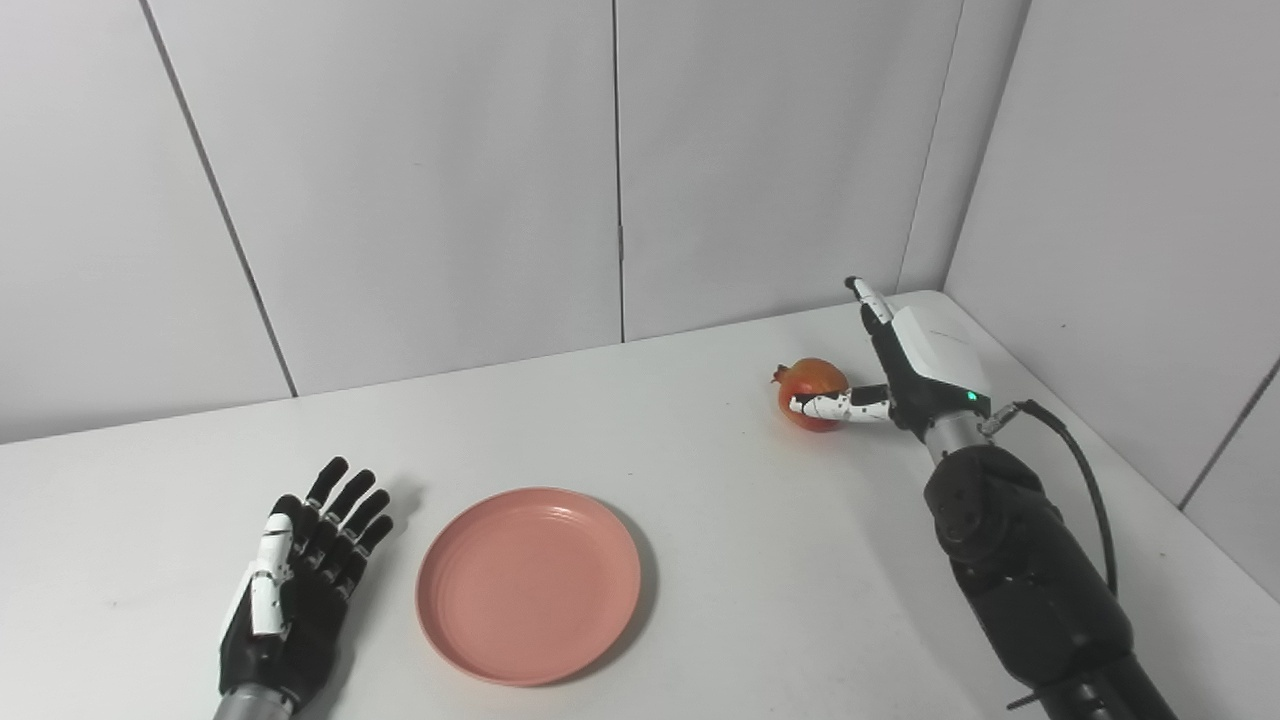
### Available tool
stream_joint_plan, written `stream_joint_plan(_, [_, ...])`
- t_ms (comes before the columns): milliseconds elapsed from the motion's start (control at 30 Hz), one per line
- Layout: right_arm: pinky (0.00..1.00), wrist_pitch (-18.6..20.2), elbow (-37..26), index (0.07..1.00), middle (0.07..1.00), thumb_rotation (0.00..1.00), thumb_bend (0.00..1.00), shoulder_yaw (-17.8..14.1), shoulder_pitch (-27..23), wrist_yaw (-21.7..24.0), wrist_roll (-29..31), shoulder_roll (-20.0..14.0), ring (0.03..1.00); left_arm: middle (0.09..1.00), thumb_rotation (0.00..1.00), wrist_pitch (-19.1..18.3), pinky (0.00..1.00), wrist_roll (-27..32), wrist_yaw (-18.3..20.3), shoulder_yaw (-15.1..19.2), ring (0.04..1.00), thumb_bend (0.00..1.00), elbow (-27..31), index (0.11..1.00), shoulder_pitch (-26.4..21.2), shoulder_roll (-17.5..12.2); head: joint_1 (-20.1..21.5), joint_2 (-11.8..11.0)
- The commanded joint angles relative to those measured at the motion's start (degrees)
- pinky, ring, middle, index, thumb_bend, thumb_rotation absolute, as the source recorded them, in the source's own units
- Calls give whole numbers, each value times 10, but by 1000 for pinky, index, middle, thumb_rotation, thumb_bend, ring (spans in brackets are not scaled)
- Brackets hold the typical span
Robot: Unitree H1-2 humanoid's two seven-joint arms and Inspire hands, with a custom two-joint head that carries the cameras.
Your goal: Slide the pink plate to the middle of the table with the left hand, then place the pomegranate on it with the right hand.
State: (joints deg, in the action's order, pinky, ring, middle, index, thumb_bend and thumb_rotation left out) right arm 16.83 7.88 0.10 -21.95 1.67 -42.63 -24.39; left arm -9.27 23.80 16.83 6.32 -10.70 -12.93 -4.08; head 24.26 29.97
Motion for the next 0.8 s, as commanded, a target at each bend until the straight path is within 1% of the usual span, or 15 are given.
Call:
stream_joint_plan(0, [715,-10,9,940,922,456,962,2,-36,-20,3,-16,849,911,1000,-22,929,-2,-5,1,905,319,-13,904,12,-7,0,2])
stream_joint_plan(100, [725,-11,34,944,924,461,971,10,-48,-25,8,-15,853,913,1000,-24,934,-1,-3,0,907,318,-10,908,13,-8,-2,4])
stream_joint_plan(367, [731,-4,67,951,935,489,996,33,-69,-26,21,-10,859,911,1000,-22,927,-4,-4,-3,905,321,-7,906,15,-12,-5,9])
stream_joint_plan(567, [736,-11,87,953,933,484,991,48,-80,-29,32,-8,860,911,1000,-25,929,-3,-6,-5,906,328,-1,909,18,-13,-6,12])
stream_joint_plan(767, [749,-18,110,947,930,482,1000,55,-90,-38,46,-7,863,908,1000,-26,931,-2,-4,-6,902,327,2,907,20,-14,-8,15])
